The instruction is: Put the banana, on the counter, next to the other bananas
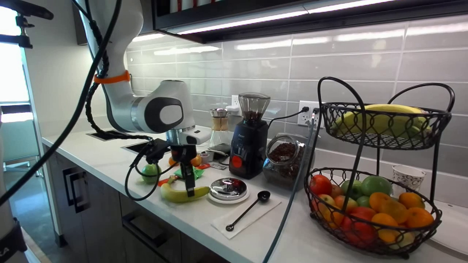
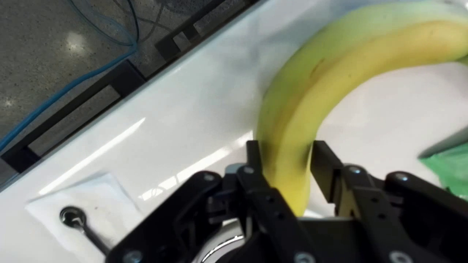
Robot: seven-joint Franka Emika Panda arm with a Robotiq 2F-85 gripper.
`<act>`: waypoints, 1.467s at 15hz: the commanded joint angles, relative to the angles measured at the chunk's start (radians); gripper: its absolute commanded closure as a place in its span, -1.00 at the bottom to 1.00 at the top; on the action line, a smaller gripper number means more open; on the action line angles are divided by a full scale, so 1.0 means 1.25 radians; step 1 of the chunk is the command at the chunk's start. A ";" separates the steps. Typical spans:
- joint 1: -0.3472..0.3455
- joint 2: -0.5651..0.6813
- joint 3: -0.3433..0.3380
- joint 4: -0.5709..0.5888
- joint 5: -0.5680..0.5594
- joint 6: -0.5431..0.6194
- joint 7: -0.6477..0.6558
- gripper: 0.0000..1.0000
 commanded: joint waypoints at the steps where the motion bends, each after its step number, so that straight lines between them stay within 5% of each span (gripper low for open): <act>1: -0.017 -0.119 -0.064 0.009 -0.199 -0.083 0.122 0.66; 4: -0.043 -0.211 -0.053 0.040 -0.311 -0.151 0.190 0.66; 5: -0.103 -0.228 0.018 0.048 -0.288 -0.169 0.171 0.66; 6: -0.093 -0.231 0.030 0.048 -0.215 -0.173 0.117 -0.34; 7: -0.083 -0.233 0.042 0.046 -0.140 -0.181 0.063 -0.37; 9: 0.036 -0.226 -0.032 0.029 0.003 -0.215 -0.042 -0.62; 11: -0.005 -0.217 0.041 0.022 0.127 -0.277 -0.130 -0.94; 16: -0.042 -0.169 0.089 0.019 0.209 -0.423 -0.167 -1.00; 22: -0.072 -0.106 0.108 -0.024 0.181 -0.261 -0.130 -1.00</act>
